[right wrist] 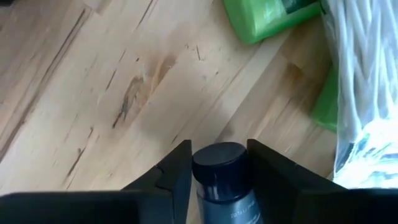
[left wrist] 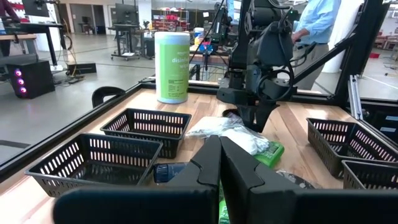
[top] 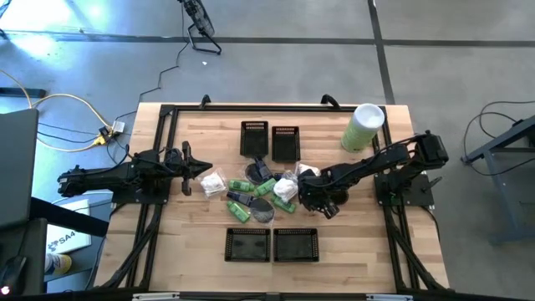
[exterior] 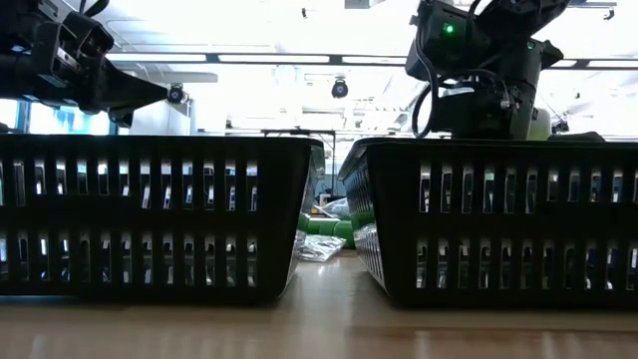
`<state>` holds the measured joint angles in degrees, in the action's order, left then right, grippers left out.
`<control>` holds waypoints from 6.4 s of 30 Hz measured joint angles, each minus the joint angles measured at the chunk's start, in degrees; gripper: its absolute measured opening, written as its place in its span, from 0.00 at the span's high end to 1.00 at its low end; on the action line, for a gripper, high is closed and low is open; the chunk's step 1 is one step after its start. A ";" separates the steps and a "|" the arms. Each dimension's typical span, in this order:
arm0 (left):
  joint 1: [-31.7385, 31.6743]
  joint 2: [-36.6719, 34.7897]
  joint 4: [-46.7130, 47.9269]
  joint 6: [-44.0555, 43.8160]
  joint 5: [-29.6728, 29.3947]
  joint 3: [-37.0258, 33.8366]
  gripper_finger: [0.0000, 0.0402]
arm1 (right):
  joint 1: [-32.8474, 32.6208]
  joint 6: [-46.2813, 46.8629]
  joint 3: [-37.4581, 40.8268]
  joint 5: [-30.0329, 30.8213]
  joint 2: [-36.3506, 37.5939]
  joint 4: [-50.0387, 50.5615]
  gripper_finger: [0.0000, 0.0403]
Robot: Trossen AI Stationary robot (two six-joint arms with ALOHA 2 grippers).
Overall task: Pick & Place Travel size toiletries
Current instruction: Put the blue shave cream into the top right black bin, then put the black hairbrush into the bottom right black bin
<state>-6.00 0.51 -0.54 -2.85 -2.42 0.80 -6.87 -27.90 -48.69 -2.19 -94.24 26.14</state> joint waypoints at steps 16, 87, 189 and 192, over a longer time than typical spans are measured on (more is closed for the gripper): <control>0.00 0.01 -0.01 0.00 0.00 0.00 1.00 | 0.00 1.85 0.00 -2.20 0.00 -1.51 0.68; 0.00 0.00 -0.01 5.64 -0.28 0.00 1.00 | 19.11 26.78 -0.09 13.95 7.40 -53.40 0.70; 0.00 -0.01 -0.21 5.81 -1.29 0.00 1.00 | 25.31 29.77 -9.63 -2.74 2.32 -16.36 1.00; 0.00 0.01 -0.21 5.81 -1.29 0.00 1.00 | 25.27 29.77 -11.62 -2.30 0.54 -14.05 1.00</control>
<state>-6.00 0.51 -0.75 2.96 -3.70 0.80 18.40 1.87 -60.31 -4.49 -93.70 12.08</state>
